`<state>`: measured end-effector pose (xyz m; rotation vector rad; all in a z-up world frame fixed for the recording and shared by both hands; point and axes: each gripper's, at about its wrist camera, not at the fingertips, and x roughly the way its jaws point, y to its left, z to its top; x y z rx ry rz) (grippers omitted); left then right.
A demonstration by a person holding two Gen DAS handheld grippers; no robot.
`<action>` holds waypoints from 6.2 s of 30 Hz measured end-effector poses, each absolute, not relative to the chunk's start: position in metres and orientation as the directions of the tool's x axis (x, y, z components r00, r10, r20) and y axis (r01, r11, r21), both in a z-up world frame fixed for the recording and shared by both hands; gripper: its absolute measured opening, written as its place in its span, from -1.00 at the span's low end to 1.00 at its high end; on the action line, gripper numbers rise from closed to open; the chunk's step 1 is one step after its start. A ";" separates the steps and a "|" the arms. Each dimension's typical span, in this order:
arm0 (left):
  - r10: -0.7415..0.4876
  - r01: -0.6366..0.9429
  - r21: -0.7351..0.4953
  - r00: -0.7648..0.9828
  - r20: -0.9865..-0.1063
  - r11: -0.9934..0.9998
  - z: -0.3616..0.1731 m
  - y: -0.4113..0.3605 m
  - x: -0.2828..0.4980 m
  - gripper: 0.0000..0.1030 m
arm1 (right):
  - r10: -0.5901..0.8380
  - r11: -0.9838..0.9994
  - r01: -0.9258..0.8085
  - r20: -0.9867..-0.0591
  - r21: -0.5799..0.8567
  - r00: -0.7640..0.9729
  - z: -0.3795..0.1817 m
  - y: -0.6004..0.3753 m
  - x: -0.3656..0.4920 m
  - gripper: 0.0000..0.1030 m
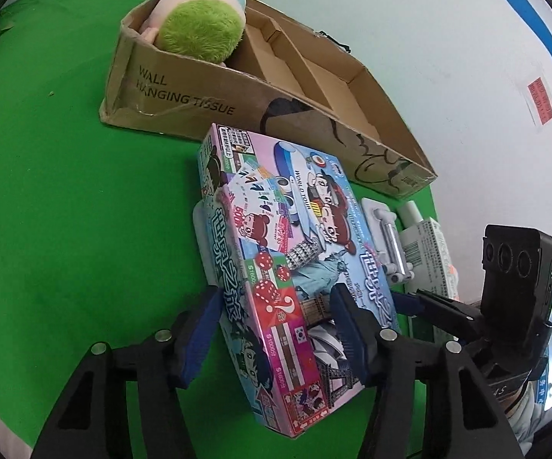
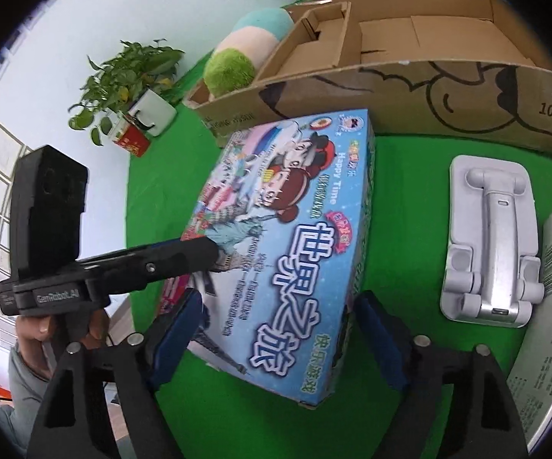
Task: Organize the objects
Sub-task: 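Grasp the colourful board-game box with the left tool, then lift the board-game box and carry it over the cardboard box, then lower the board-game box into the box beside the insert and release, then grasp the white medicine box with the left tool and lift it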
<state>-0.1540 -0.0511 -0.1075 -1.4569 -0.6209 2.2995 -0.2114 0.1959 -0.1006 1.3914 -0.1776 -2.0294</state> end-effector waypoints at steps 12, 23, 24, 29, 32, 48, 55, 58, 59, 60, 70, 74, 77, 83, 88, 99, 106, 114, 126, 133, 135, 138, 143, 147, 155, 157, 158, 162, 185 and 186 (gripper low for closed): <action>0.469 -0.052 -0.495 -0.419 -0.778 -0.867 -0.111 -0.045 -0.164 0.08 | -0.579 -0.788 0.401 -0.784 0.467 -0.225 -0.110 0.193 -0.226 0.49; 0.413 -0.058 -0.451 -0.521 -0.747 -0.890 -0.076 -0.040 -0.153 0.07 | -0.574 -0.804 0.399 -0.751 0.441 -0.326 -0.088 0.191 -0.214 0.35; 0.411 -0.059 -0.452 -0.531 -0.741 -0.890 -0.070 -0.039 -0.153 0.07 | -0.577 -0.803 0.402 -0.743 0.440 -0.339 -0.083 0.192 -0.213 0.34; 0.410 -0.078 -0.453 -0.579 -0.705 -0.888 -0.042 -0.035 -0.151 0.07 | -0.583 -0.805 0.418 -0.694 0.422 -0.422 -0.057 0.199 -0.213 0.28; 0.404 -0.093 -0.441 -0.599 -0.691 -0.893 -0.027 -0.029 -0.154 0.07 | -0.591 -0.802 0.421 -0.668 0.424 -0.453 -0.045 0.203 -0.213 0.27; 0.414 -0.190 -0.390 -0.648 -0.639 -0.901 0.035 0.014 -0.221 0.07 | -0.568 -0.823 0.408 -0.587 0.396 -0.576 0.003 0.233 -0.254 0.26; 0.400 -0.201 -0.364 -0.658 -0.638 -0.910 0.050 0.022 -0.264 0.06 | -0.577 -0.817 0.414 -0.573 0.402 -0.582 0.013 0.239 -0.290 0.26; 0.405 -0.204 -0.367 -0.655 -0.638 -0.908 0.053 0.025 -0.284 0.07 | -0.577 -0.817 0.413 -0.572 0.403 -0.583 0.016 0.241 -0.308 0.26; 0.405 -0.204 -0.366 -0.654 -0.639 -0.908 0.054 0.026 -0.292 0.07 | -0.576 -0.817 0.413 -0.573 0.401 -0.583 0.017 0.242 -0.312 0.26; 0.406 -0.206 -0.366 -0.653 -0.639 -0.908 0.053 0.026 -0.296 0.07 | -0.576 -0.817 0.414 -0.573 0.401 -0.582 0.018 0.243 -0.318 0.26; 0.404 -0.199 -0.361 -0.603 -0.688 -0.911 0.036 0.051 -0.374 0.07 | -0.580 -0.815 0.395 -0.595 0.425 -0.557 0.008 0.260 -0.376 0.26; 0.415 -0.175 -0.387 -0.557 -0.720 -0.906 0.012 0.061 -0.401 0.07 | -0.577 -0.817 0.374 -0.617 0.440 -0.535 -0.008 0.269 -0.394 0.26; 0.417 -0.146 -0.404 -0.525 -0.742 -0.903 -0.008 0.065 -0.414 0.07 | -0.570 -0.822 0.355 -0.644 0.446 -0.511 -0.023 0.273 -0.405 0.26; 0.408 -0.089 -0.414 -0.444 -0.798 -0.906 -0.045 0.070 -0.430 0.07 | -0.579 -0.815 0.322 -0.689 0.482 -0.435 -0.055 0.279 -0.422 0.26; 0.397 -0.053 -0.414 -0.415 -0.819 -0.909 -0.061 0.070 -0.441 0.07 | -0.574 -0.818 0.301 -0.717 0.490 -0.394 -0.071 0.278 -0.429 0.26; 0.348 -0.063 -0.359 -0.446 -0.825 -0.931 -0.047 0.069 -0.430 0.08 | -0.634 -0.773 0.251 -0.721 0.582 -0.280 -0.091 0.286 -0.436 0.32; 0.270 -0.041 -0.286 -0.479 -0.835 -0.957 -0.041 0.052 -0.414 0.09 | -0.575 -0.817 0.269 -0.761 0.511 -0.301 -0.087 0.280 -0.440 0.05; 0.304 -0.031 -0.324 -0.444 -0.843 -0.945 -0.064 0.045 -0.390 0.09 | -0.509 -0.854 0.290 -0.807 0.431 -0.299 -0.092 0.269 -0.438 -0.36; 0.341 0.010 -0.383 -0.431 -0.835 -0.924 -0.068 0.058 -0.370 0.13 | -0.492 -0.864 0.309 -0.798 0.397 -0.350 -0.081 0.265 -0.429 0.34; 0.347 0.052 -0.410 -0.445 -0.826 -0.910 -0.066 0.055 -0.369 0.22 | -0.380 -0.925 0.260 -0.713 0.277 -0.589 -0.029 0.303 -0.394 0.87; 0.320 0.049 -0.384 -0.464 -0.826 -0.922 -0.063 0.058 -0.367 0.22 | -0.378 -0.926 0.259 -0.693 0.276 -0.614 -0.019 0.311 -0.383 1.00; 0.235 0.020 -0.297 -0.560 -0.794 -0.955 -0.041 0.062 -0.349 0.22 | -0.379 -0.925 0.275 -0.683 0.262 -0.624 -0.011 0.315 -0.364 1.00; 0.036 0.026 -0.097 -0.811 -0.584 -0.995 0.021 0.059 -0.273 0.97 | -0.276 -0.958 0.257 -0.651 0.127 -0.707 -0.002 0.316 -0.320 1.00; -0.017 0.039 -0.035 -0.867 -0.498 -0.999 0.046 0.051 -0.226 0.99 | -0.223 -0.971 0.229 -0.633 0.073 -0.741 -0.002 0.321 -0.286 1.00; 0.104 -0.037 -0.131 -0.824 -0.557 -0.991 0.040 0.054 -0.187 0.99 | -0.364 -0.926 0.345 -0.604 0.153 -0.709 0.000 0.328 -0.224 1.00; 0.186 -0.094 -0.184 -0.786 -0.590 -0.978 0.030 0.063 -0.184 0.99 | -0.376 -0.916 0.375 -0.623 0.140 -0.686 -0.002 0.328 -0.209 1.00; 0.226 -0.119 -0.211 -0.763 -0.606 -0.970 0.024 0.069 -0.181 0.99 | -0.374 -0.914 0.384 -0.638 0.130 -0.673 -0.005 0.327 -0.199 1.00; 0.401 -0.225 -0.338 -0.634 -0.662 -0.914 -0.005 0.100 -0.175 0.99 | -0.383 -0.909 0.379 -0.708 0.174 -0.594 -0.029 0.332 -0.173 1.00; 0.644 -0.302 -0.569 -0.369 -0.670 -0.765 -0.075 0.169 -0.159 0.91 | -0.272 -0.953 0.269 -0.779 0.138 -0.564 -0.068 0.340 -0.138 -0.24; 0.648 -0.300 -0.575 -0.373 -0.664 -0.761 -0.073 0.167 -0.158 0.91 | -0.275 -0.955 0.261 -0.766 0.145 -0.581 -0.064 0.343 -0.137 -0.33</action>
